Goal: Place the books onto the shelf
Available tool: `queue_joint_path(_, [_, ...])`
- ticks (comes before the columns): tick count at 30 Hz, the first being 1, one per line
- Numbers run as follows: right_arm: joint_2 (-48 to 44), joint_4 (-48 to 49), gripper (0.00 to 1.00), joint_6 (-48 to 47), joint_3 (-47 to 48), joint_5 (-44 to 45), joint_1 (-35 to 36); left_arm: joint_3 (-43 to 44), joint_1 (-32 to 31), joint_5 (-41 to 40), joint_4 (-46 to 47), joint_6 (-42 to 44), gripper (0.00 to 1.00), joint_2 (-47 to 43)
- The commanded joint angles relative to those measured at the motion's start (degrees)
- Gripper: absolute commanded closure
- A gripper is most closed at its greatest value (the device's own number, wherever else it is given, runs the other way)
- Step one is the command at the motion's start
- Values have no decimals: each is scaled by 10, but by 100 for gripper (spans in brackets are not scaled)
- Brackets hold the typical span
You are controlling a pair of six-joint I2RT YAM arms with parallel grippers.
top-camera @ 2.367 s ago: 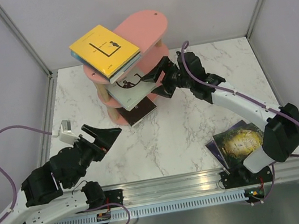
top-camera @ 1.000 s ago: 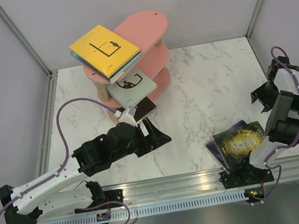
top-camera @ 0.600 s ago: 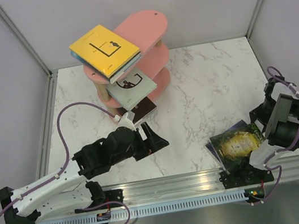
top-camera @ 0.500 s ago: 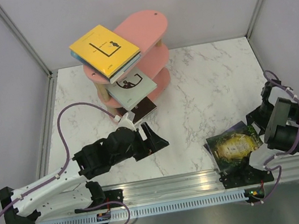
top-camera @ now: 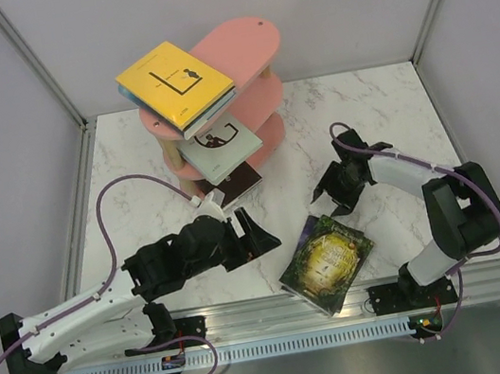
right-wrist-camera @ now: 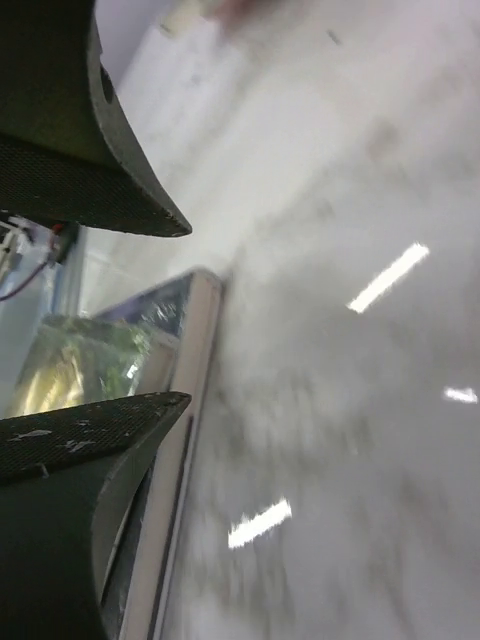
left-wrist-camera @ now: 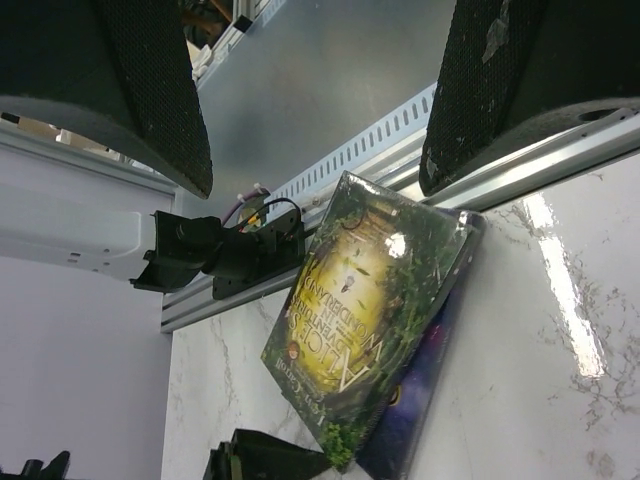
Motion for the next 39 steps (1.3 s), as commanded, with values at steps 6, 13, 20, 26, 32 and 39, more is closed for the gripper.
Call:
queue_joint_path(6, [-47, -77, 30, -95, 178, 16, -4, -34, -1, 35, 9, 13, 14, 10])
queue_joint_path(13, [-162, -202, 28, -126, 93, 72, -14, -42, -8, 112, 66, 60, 18, 133])
queue_joint_path(20, [-247, -209, 27, -119, -41, 42, -13, -107, -7, 117, 175, 46, 13, 160])
queue_joint_path(26, [-278, -185, 27, -117, -113, 11, -13, -116, -7, 154, 262, 73, 12, 228])
queue_joint_path(32, [-285, -122, 27, -99, -176, -44, -12, -124, -7, 139, 275, 75, 12, 273])
queue_joint_path(39, [-275, -67, 32, -77, -216, -84, 3, -120, -7, 142, 303, 83, 17, 300])
